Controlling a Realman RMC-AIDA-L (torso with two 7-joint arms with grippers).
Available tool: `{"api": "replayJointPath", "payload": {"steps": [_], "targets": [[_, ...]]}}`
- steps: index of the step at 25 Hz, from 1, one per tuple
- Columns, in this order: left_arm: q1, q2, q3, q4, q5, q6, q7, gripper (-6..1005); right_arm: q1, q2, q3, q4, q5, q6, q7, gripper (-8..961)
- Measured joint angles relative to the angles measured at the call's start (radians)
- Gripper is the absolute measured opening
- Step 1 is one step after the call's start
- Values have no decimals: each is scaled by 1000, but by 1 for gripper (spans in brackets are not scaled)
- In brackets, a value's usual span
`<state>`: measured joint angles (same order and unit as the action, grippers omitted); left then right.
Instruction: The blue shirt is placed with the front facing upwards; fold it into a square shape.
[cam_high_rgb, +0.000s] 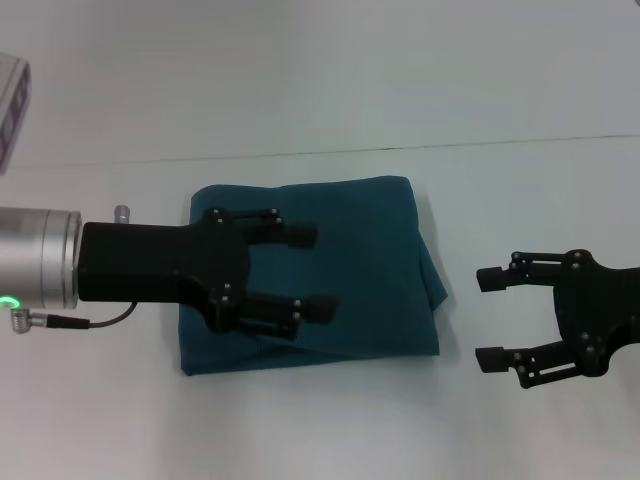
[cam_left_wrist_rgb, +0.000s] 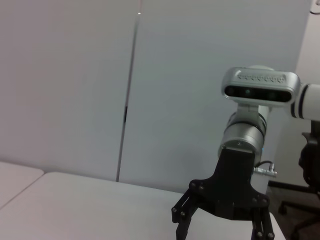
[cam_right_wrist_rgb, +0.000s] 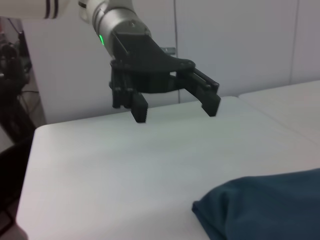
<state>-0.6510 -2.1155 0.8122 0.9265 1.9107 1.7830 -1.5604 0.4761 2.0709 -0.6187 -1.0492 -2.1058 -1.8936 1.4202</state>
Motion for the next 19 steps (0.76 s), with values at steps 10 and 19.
{"api": "replayJointPath", "payload": {"steps": [10,19], "targets": [[12,-1,-28,-8,43,-5,146,884,11,-13,1,-13,42,-84,2,942],[50,-7,-56,-12,62,1,204,884,22,-16,2,-15,75,-85,18,942]]}}
